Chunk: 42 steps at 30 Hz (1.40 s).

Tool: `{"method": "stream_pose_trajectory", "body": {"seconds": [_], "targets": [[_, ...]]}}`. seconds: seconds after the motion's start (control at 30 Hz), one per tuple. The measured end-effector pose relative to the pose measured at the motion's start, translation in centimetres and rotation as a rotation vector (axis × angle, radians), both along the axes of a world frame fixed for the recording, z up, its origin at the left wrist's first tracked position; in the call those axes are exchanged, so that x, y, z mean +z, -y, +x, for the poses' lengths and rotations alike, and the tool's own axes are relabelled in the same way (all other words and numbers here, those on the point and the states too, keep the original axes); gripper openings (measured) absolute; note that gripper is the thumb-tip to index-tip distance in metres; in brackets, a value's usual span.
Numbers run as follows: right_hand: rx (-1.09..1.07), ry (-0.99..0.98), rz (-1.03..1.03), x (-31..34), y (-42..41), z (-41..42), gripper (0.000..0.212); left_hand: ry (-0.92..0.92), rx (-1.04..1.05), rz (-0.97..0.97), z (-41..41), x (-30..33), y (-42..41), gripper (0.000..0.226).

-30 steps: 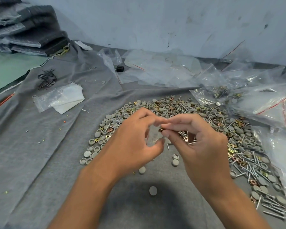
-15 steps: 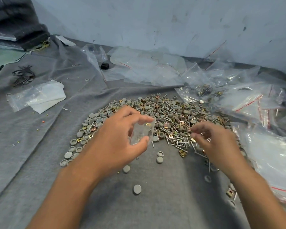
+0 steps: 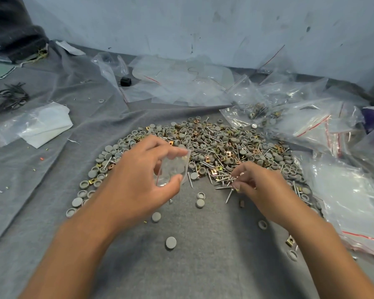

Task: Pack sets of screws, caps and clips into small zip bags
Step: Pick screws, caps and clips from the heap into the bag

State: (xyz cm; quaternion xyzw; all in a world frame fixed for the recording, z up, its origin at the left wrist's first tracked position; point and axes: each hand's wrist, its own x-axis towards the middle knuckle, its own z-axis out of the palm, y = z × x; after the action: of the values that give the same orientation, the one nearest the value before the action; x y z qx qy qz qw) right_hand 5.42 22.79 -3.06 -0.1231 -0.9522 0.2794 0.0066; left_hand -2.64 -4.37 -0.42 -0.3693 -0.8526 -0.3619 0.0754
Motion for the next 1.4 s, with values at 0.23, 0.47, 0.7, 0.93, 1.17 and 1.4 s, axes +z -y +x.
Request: {"method": "stream_pose_trajectory", "body": {"seconds": [0.23,0.47,0.7,0.93,1.17,1.4], "targets": [[0.012,-0.014,-0.06,1.7,-0.3,0.4,0.022,0.003,0.012,-0.015,0.2,0.1,-0.1,0.043],[0.097,0.275,0.134,1.2,0.0,1.7,0.02,-0.015,0.004,-0.037,0.4,0.1,-0.5,0.043],[0.072,-0.117,-0.029,1.8,0.9,1.8,0.022,0.035,-0.034,-0.051,1.1,-0.1,-1.3,0.047],[0.302,-0.701,-0.158,3.9,6.8,1.1,0.021,0.06,-0.103,-0.079,1.5,-0.2,-2.1,0.04],[0.295,-0.825,-0.075,3.2,6.9,1.5,0.016,0.044,-0.109,-0.072,1.5,-0.2,-2.1,0.036],[0.265,-0.665,0.015,3.4,4.8,1.5,0.009,0.054,-0.1,-0.073,1.4,-0.6,-2.0,0.042]]}}
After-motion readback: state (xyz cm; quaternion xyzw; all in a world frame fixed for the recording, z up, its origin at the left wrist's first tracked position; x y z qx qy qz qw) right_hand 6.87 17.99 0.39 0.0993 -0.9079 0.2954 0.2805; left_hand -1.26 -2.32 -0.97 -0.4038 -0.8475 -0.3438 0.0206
